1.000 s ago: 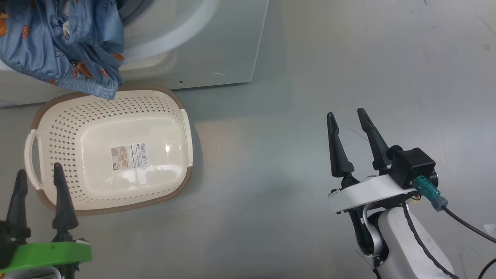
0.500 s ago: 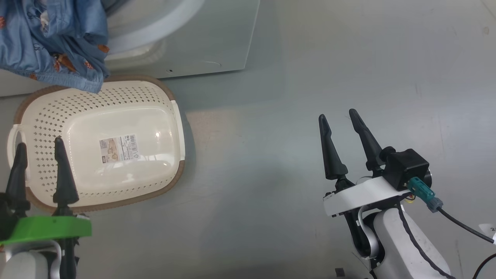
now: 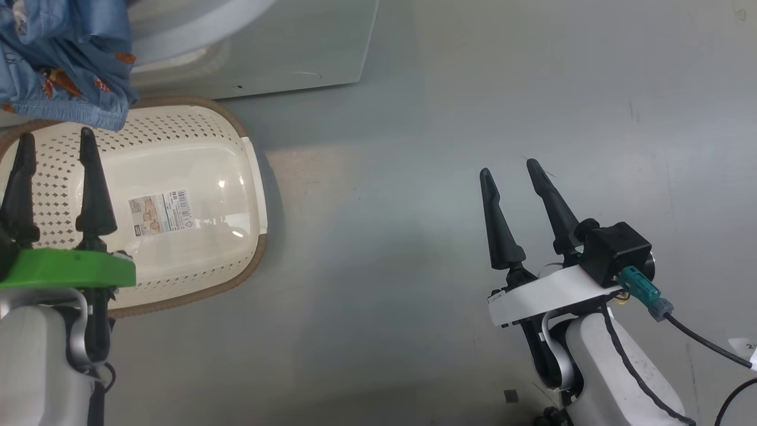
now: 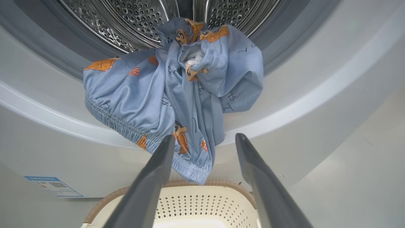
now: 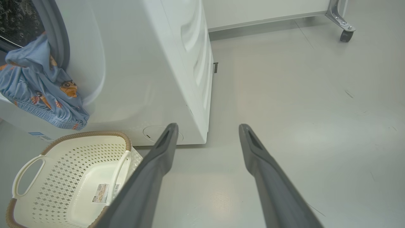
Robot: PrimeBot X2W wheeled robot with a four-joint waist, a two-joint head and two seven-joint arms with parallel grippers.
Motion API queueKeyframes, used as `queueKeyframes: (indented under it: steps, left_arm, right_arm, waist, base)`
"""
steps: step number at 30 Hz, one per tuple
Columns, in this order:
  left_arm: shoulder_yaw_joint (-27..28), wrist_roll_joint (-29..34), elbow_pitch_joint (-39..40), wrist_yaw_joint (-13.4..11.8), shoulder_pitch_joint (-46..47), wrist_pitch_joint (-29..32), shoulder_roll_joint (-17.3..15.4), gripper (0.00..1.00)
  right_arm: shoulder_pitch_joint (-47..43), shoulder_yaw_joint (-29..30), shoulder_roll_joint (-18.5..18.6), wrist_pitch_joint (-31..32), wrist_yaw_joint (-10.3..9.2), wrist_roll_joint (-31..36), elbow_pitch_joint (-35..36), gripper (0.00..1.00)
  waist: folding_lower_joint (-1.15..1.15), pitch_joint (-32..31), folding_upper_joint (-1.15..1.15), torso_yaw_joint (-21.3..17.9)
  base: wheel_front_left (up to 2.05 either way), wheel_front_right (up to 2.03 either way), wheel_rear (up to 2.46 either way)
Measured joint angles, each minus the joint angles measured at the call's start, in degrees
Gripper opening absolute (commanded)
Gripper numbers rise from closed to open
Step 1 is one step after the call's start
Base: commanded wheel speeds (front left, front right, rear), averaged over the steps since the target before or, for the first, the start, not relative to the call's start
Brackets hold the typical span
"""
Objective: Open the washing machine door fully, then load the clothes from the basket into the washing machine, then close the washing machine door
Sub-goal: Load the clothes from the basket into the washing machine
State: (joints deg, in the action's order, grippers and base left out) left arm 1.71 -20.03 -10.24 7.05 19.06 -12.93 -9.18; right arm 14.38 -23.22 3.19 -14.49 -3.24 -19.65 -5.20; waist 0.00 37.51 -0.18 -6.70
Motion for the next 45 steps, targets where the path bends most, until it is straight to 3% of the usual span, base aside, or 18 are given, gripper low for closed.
queueKeyframes:
  steps: [18, 30, 41, 43, 44, 45]
  left_arm:
    - [1.42, -1.44, -9.67, -0.01, 11.82, 4.83, -1.48, 1.0]
    - [2.67, -4.35, -12.57, 0.0, 20.72, 4.95, -2.92, 1.0]
    - [-3.03, -10.88, -14.41, 0.08, 26.55, 5.88, -2.87, 1.0]
    - [-4.61, -11.78, -14.25, 0.08, 26.91, 6.14, -3.3, 0.41]
    - [-5.03, -12.14, -14.24, 0.08, 27.0, 6.1, -3.39, 0.17]
    - [-5.71, -12.41, -14.04, 0.08, 27.05, 6.04, -3.69, 0.0]
  right_arm:
    - [0.75, -0.56, 0.0, 0.0, -1.02, 0.11, 1.07, 1.0]
    - [1.87, -0.68, 0.0, 0.0, -1.94, 0.11, 1.7, 1.0]
    - [2.79, -1.48, -0.01, 0.0, -2.02, 0.09, 1.69, 1.0]
    - [2.82, -1.52, 0.01, 0.0, -2.03, 0.01, 1.66, 1.0]
    - [2.83, -1.53, 0.0, 0.0, -2.04, 0.01, 1.65, 1.0]
    - [2.89, -1.52, 0.0, 0.0, -2.21, 0.01, 1.63, 1.0]
  waist:
    - [0.0, 6.86, 0.0, -0.55]
    - [0.0, 11.14, 0.0, -0.44]
    - [0.0, 12.74, 0.0, -0.57]
    - [0.0, 12.86, 0.0, -0.64]
    - [0.0, 12.89, 0.0, -0.67]
    - [0.0, 12.91, 0.0, -0.68]
  base:
    - [0.0, 0.0, 0.0]
    - [0.0, 0.0, 0.0]
    - [0.0, 0.0, 0.0]
    - [0.0, 0.0, 0.0]
    - [0.0, 0.0, 0.0]
    - [0.0, 0.0, 0.0]
